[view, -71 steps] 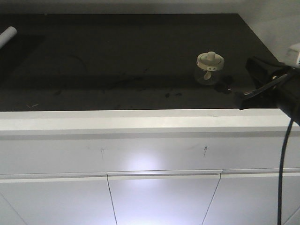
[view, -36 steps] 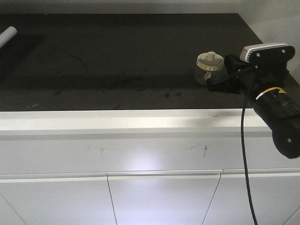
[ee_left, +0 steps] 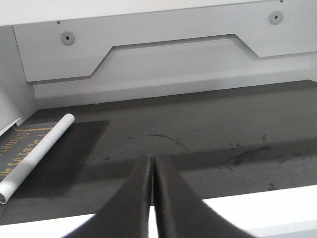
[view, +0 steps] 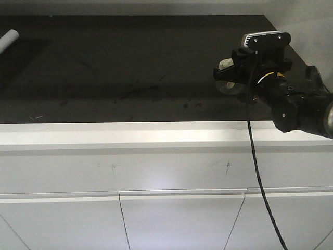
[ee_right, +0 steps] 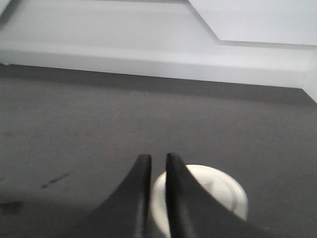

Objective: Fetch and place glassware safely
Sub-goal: 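Lower the open right gripper around the jar's cream lid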

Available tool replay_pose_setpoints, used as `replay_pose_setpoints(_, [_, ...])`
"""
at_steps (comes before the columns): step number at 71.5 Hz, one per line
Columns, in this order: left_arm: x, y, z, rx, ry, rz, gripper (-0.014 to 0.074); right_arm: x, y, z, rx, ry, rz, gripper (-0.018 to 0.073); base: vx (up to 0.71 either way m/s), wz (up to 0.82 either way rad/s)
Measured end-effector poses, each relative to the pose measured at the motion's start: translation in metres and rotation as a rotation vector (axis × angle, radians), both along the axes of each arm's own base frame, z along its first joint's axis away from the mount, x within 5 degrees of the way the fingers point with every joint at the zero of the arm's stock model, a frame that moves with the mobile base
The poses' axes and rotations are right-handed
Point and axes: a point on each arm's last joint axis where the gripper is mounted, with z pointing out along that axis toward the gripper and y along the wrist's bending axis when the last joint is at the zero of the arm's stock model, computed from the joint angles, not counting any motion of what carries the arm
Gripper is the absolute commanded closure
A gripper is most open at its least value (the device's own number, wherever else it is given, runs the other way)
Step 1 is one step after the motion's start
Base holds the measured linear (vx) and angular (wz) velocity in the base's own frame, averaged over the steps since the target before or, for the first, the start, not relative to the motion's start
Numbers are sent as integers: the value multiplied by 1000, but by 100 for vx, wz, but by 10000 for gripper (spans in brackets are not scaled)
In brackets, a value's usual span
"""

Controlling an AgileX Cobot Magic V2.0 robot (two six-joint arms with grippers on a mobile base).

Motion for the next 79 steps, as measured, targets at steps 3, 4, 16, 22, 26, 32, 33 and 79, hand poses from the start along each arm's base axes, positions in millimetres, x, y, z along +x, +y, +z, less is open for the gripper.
replay_pose_setpoints(3, [0,0,0,0,0,0,603,4,-6,-1,1,2,-15,286,0,0])
replay_pose_setpoints(4, [0,0,0,0,0,0,603,5,-7,-1,0,2,-19,275,0,0])
replay_pose_setpoints(16, [0,0,0,0,0,0,603,16,-15,1,-27,-2,-25,54,0,0])
replay_pose_setpoints(22, [0,0,0,0,0,0,603,21,-12,1,-72,3,3,12,0,0])
replay_pose_setpoints(26, [0,0,0,0,0,0,603,25,-9,0,-85,10,17,11,0,0])
replay_pose_setpoints(32, [0,0,0,0,0,0,603,32,-8,-5,-80,24,20,14,0,0])
replay_pose_setpoints(33, [0,0,0,0,0,0,603,33,-7,-6,-78,26,20,15,0,0])
replay_pose_setpoints(79, [0,0,0,0,0,0,603,77,-5,-33,5,36,-28,43,0,0])
